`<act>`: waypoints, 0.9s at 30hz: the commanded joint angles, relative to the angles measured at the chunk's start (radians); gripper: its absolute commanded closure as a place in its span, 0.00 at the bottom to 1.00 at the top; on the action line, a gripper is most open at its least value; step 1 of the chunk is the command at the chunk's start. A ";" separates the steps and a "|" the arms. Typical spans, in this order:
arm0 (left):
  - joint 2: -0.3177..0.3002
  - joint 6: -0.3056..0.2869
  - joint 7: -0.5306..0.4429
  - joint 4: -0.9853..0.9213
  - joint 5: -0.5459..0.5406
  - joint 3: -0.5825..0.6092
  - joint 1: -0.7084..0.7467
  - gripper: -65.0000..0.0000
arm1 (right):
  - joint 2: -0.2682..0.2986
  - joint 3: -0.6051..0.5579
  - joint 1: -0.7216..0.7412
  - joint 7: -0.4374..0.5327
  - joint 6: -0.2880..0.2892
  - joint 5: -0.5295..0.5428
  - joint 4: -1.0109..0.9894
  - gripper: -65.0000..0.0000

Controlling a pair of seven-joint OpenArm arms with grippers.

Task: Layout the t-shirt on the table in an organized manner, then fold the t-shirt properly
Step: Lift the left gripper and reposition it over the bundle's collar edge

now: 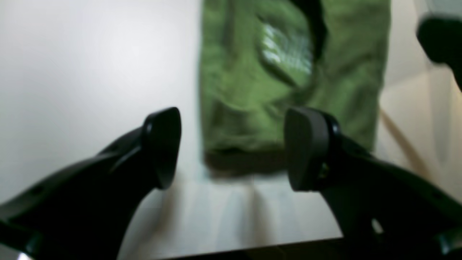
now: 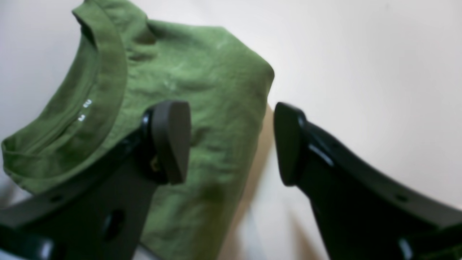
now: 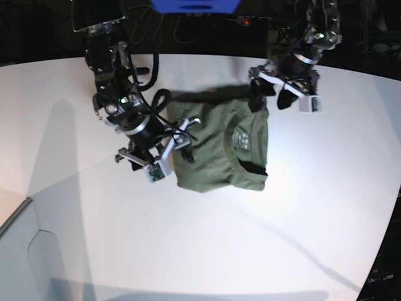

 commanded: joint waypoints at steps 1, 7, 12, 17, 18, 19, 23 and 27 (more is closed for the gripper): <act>-0.003 -0.006 -0.028 0.003 -0.011 0.003 -0.002 0.34 | -0.005 -0.002 0.005 0.028 -0.001 0.009 0.020 0.43; 0.000 -0.006 -0.028 -0.043 -0.011 0.006 -0.033 0.34 | -0.005 0.000 -0.002 0.028 -0.001 0.009 0.020 0.43; 0.024 -0.006 -0.023 -0.051 -0.010 0.008 -0.046 0.34 | -0.002 0.000 -0.006 0.028 -0.001 0.009 0.018 0.43; 0.026 -0.006 -0.025 -0.074 -0.010 0.022 -0.056 0.46 | 0.000 0.000 -0.006 0.026 -0.001 0.009 0.016 0.43; 0.024 -0.006 -0.028 -0.086 -0.010 0.031 -0.059 0.54 | 0.000 0.000 -0.006 0.026 -0.001 0.009 0.016 0.43; 0.024 -0.006 -0.028 -0.094 -0.010 0.034 -0.060 0.60 | 0.000 0.000 -0.006 0.026 -0.001 0.009 0.016 0.43; 0.024 -0.006 -0.028 -0.098 -0.011 0.037 -0.054 0.89 | 0.000 0.000 -0.006 0.026 -0.001 0.009 0.013 0.43; 0.026 -0.006 -0.022 -0.091 -0.011 0.035 -0.042 1.00 | 0.000 0.000 -0.006 0.026 -0.001 0.009 0.013 0.43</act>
